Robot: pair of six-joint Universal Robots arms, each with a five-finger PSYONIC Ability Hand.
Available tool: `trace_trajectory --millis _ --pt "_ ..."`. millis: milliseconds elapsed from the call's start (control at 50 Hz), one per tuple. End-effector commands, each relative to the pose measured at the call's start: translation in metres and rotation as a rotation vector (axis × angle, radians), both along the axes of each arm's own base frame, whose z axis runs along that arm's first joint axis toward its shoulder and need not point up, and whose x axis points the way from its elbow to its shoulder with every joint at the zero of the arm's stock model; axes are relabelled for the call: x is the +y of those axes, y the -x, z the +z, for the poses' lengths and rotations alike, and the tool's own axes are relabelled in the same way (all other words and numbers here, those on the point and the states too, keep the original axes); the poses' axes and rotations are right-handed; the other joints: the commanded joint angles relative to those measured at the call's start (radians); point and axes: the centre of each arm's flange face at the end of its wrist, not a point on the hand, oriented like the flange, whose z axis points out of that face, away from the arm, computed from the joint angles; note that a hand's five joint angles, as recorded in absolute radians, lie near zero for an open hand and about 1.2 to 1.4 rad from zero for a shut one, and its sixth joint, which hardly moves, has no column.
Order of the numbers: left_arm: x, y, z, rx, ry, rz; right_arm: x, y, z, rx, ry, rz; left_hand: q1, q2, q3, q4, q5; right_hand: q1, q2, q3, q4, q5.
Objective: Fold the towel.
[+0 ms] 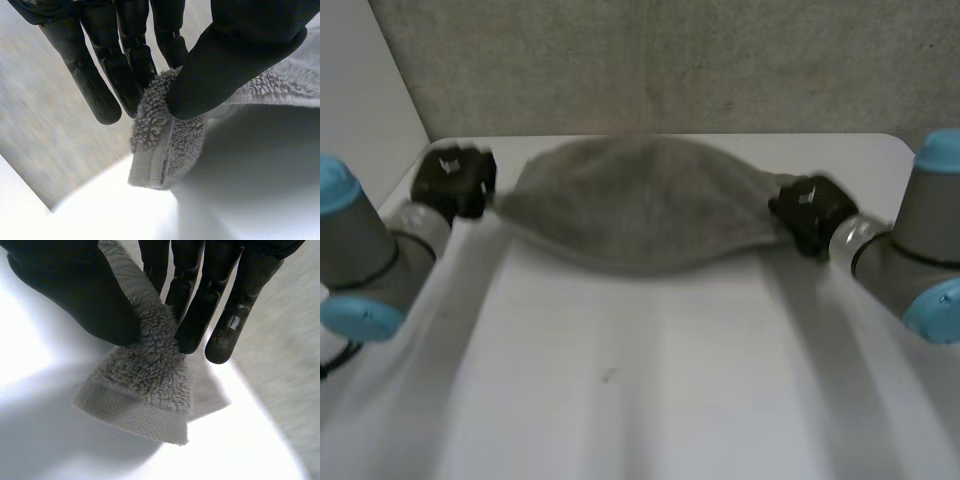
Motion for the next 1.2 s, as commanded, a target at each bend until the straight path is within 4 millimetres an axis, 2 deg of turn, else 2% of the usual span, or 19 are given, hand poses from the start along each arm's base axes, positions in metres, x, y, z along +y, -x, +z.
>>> trace_trajectory --millis 20,80,120,140,180,260,300,400,580,800,940,1060,1200 --pt "0.026 -0.009 -0.038 -0.138 -0.098 -0.018 0.002 0.015 -0.031 0.024 -0.113 -0.05 0.231 0.18 0.18 0.179 0.197 0.435 0.226 0.209 0.202 0.237" --pt "0.026 -0.015 -0.036 -0.145 -0.099 -0.003 0.004 0.023 -0.025 0.021 -0.125 -0.068 0.231 0.18 0.18 0.179 0.197 0.401 0.192 0.174 0.168 0.202" --pt "0.029 -0.018 -0.027 -0.141 -0.084 0.008 0.008 0.028 -0.018 0.018 -0.123 -0.077 0.231 0.18 0.18 0.179 0.197 0.223 0.013 -0.004 -0.01 0.024" --pt "0.029 -0.018 -0.027 -0.141 -0.084 0.008 0.008 0.028 -0.018 0.018 -0.123 -0.077 0.231 0.18 0.18 0.179 0.197 0.222 0.012 -0.005 -0.011 0.023" --pt "0.032 -0.021 -0.022 -0.139 -0.075 0.013 0.011 0.035 -0.017 0.001 -0.141 -0.105 0.231 0.18 0.18 0.179 0.197 -0.135 -0.344 -0.361 -0.367 -0.333" --pt "0.033 -0.023 -0.018 -0.136 -0.065 0.018 0.016 0.04 -0.02 -0.049 -0.191 -0.145 0.231 0.18 0.18 0.179 0.197 -0.222 -0.431 -0.448 -0.454 -0.42" --pt "0.033 -0.024 -0.016 -0.136 -0.062 0.022 0.024 0.043 -0.026 -0.119 -0.254 -0.184 0.231 0.18 0.18 0.179 0.197 -0.254 -0.463 -0.48 -0.487 -0.452" --pt "0.033 -0.025 -0.017 -0.134 -0.066 0.026 0.033 0.044 -0.036 -0.174 -0.287 -0.211 0.231 0.18 0.18 0.179 0.197 -0.339 -0.548 -0.565 -0.572 -0.537" --pt "0.034 -0.025 -0.018 -0.135 -0.069 0.026 0.043 0.041 -0.053 -0.201 -0.191 -0.183 0.231 0.18 0.18 0.179 0.197 -0.363 -0.572 -0.589 -0.595 -0.561" --pt "0.034 -0.026 -0.018 -0.135 -0.071 0.028 0.048 0.046 -0.046 -0.19 -0.169 -0.185 0.231 0.18 0.18 0.179 0.197 -0.304 -0.513 -0.53 -0.537 -0.502" --pt "0.031 -0.028 -0.018 -0.134 -0.068 0.035 0.053 0.045 -0.051 -0.122 -0.153 -0.132 0.231 0.18 0.18 0.179 0.197 -0.257 -0.466 -0.483 -0.49 -0.455" --pt "0.03 -0.029 -0.018 -0.134 -0.069 0.037 0.041 0.055 -0.06 -0.104 -0.127 -0.125 0.231 0.18 0.18 0.179 0.197 -0.201 -0.411 -0.428 -0.434 -0.4" --pt "0.03 -0.029 -0.02 -0.135 -0.075 0.038 0.03 0.054 -0.064 -0.097 -0.083 -0.118 0.231 0.18 0.18 0.179 0.197 -0.079 -0.288 -0.305 -0.311 -0.277"
